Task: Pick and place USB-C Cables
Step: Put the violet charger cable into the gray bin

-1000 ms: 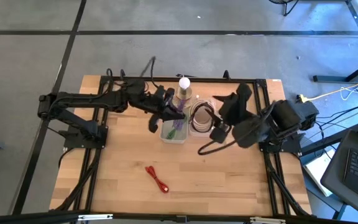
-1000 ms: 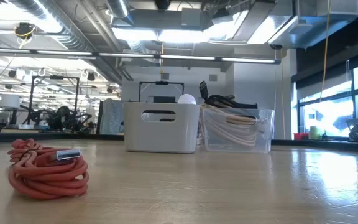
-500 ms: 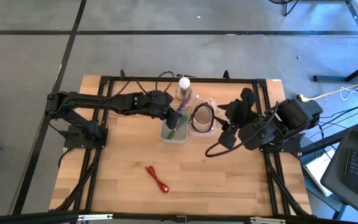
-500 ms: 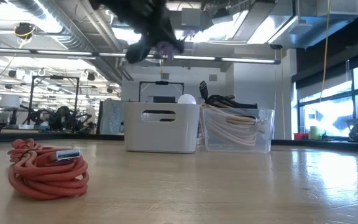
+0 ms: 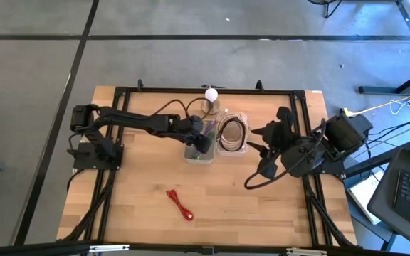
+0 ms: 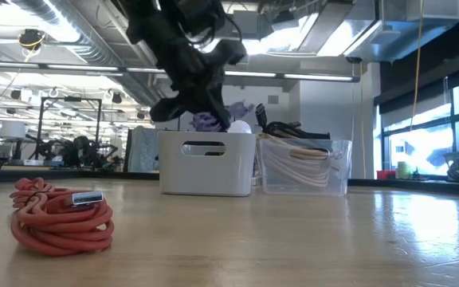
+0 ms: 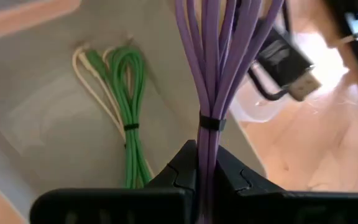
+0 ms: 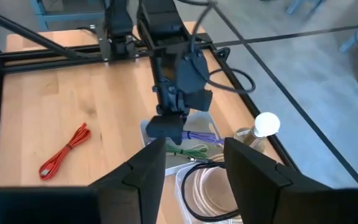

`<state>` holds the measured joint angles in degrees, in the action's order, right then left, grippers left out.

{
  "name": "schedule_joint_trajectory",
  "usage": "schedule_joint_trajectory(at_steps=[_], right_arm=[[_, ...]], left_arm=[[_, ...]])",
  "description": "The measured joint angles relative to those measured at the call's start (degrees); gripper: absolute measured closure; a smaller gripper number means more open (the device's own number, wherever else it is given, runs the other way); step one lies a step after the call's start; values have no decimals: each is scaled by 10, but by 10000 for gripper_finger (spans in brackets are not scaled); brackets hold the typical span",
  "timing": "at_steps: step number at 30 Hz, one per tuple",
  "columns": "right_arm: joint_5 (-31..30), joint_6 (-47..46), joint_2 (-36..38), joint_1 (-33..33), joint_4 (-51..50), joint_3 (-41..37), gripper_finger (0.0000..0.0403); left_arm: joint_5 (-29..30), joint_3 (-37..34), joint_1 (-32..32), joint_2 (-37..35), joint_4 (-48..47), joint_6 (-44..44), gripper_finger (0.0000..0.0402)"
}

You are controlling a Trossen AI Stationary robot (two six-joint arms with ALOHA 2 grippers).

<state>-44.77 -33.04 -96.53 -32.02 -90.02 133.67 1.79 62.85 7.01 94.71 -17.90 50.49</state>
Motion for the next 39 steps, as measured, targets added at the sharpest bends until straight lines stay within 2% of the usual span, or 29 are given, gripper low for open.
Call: schedule_joint_trajectory(at_steps=[7,16,33,36,39], right_arm=[[0,0,0,-8,0,0,238],[0,-9,0,-8,0,0,238],[16,-30,0,-8,0,0,238],[20,-30,0,-9,0,0,238],[20,-30,0,-8,0,0,238]], left_arm=[[-6,0,-6,24,-7,23,391],[1,0,-2,37,-60,30,391],[-33,1,3,127,22,13,391],[-29,1,3,129,29,6,376],[-26,1,4,130,32,3,337]])
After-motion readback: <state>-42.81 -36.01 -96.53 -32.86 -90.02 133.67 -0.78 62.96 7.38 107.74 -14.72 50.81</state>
